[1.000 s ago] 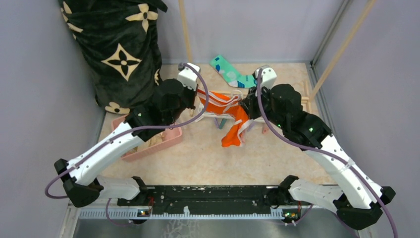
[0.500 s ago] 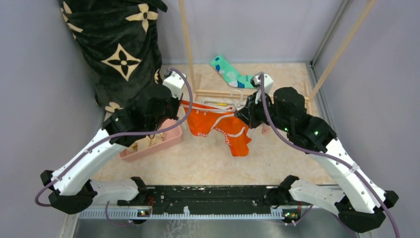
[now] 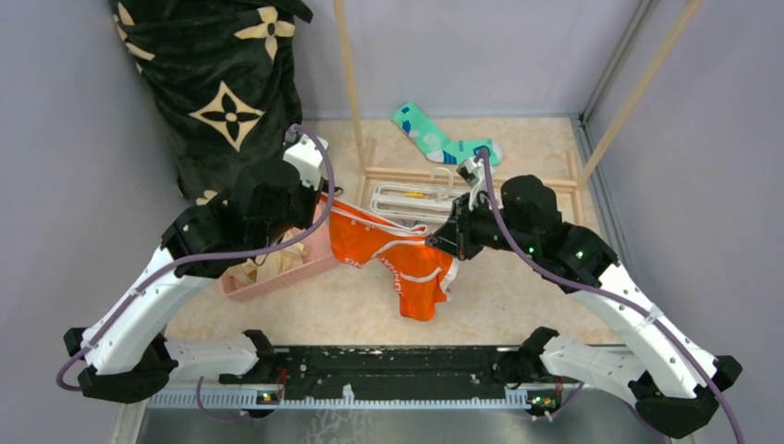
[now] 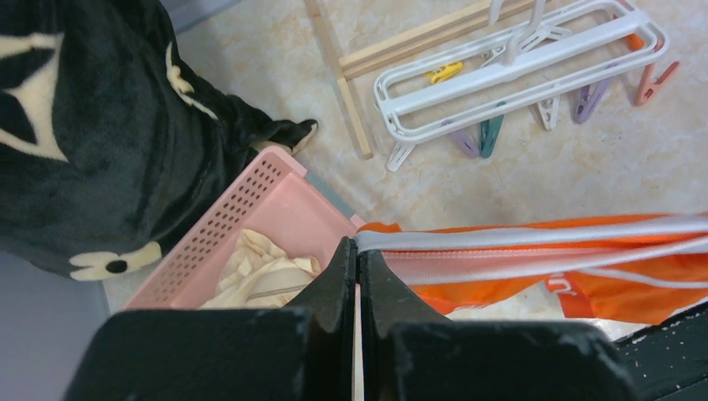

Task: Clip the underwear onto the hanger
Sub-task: Flatten out the underwear at the center of the board.

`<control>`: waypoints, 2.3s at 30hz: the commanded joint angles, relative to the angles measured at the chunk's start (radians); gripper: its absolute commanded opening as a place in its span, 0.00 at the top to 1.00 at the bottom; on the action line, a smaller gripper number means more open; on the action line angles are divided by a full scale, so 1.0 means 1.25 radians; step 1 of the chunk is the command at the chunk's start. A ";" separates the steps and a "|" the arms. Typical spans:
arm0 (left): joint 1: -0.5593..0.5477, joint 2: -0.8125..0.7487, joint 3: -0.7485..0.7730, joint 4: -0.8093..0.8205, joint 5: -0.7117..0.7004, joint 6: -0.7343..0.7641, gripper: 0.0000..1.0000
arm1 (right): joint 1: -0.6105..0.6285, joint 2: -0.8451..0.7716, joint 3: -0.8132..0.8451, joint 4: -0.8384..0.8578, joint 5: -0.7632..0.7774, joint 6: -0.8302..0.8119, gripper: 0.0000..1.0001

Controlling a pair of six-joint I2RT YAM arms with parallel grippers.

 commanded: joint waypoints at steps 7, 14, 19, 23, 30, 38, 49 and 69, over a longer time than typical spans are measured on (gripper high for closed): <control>0.001 0.268 0.227 0.182 0.030 0.211 1.00 | 0.204 -0.021 -0.217 0.263 0.098 0.287 1.00; -0.043 0.598 0.350 0.369 0.232 0.297 1.00 | 0.195 -0.218 -0.429 0.033 0.656 0.578 0.67; -0.081 0.780 0.468 0.371 0.300 0.220 0.41 | 0.190 -0.342 -0.437 -0.111 0.814 0.617 0.45; -0.076 0.670 0.335 0.447 0.271 0.176 0.21 | 0.189 -0.375 -0.395 -0.088 0.865 0.500 0.45; -0.037 0.411 0.082 0.479 0.250 0.065 0.09 | 0.168 -0.258 -0.330 0.082 0.806 0.180 0.44; 0.145 0.129 -0.343 0.470 0.224 -0.296 0.17 | -0.260 0.059 -0.203 0.204 0.227 -0.089 0.43; 0.179 0.187 -0.527 0.476 0.193 -0.553 0.17 | -0.374 0.393 -0.073 0.407 0.005 -0.166 0.43; 0.177 0.294 -0.614 0.497 0.060 -0.724 0.17 | -0.381 0.521 -0.043 0.450 0.006 -0.228 0.44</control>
